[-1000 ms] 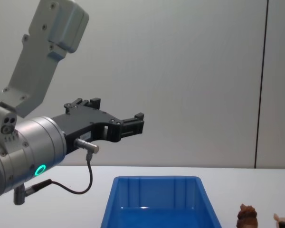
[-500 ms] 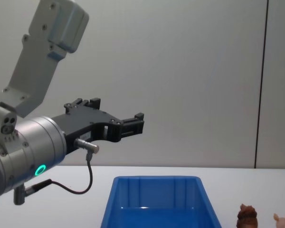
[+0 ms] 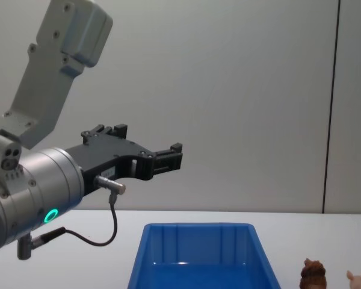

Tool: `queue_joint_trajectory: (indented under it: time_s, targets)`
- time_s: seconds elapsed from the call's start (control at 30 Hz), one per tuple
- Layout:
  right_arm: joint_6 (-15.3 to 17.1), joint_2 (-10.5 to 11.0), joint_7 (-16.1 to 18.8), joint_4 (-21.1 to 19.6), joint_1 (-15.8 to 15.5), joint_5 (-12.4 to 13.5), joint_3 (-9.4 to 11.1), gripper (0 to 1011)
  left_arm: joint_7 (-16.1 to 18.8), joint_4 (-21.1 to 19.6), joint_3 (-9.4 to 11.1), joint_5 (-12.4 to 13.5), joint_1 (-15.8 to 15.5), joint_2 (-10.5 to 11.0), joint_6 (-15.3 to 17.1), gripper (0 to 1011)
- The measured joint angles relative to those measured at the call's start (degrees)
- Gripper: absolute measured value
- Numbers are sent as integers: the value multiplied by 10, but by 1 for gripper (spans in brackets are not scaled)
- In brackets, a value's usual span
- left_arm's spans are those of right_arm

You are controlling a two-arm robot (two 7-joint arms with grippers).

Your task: Pick up the two dolls from the table and place them into the box.

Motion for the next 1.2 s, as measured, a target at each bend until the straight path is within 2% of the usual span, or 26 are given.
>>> queue_joint_trajectory:
  time_s: [0.1,0.23,0.3,0.8,1.2]
  targets:
    - [1,-2,-1,3,1,2,0,570,0,0,0,0,0,0,0,1001]
    - [1,-3,-2,4,2,3,1,476,0,0,0,0,0,0,0,1001]
    - [0,-3,-3,3,2,3,1,389,0,0,0,0,0,0,0,1001]
    - [-45,-4,-8,-25,5,-10,5,382,0,0,0,0,0,0,0,1001]
    - [-76,-8,44,-66,22,-34,-1,382,0,0,0,0,0,0,0,1001]
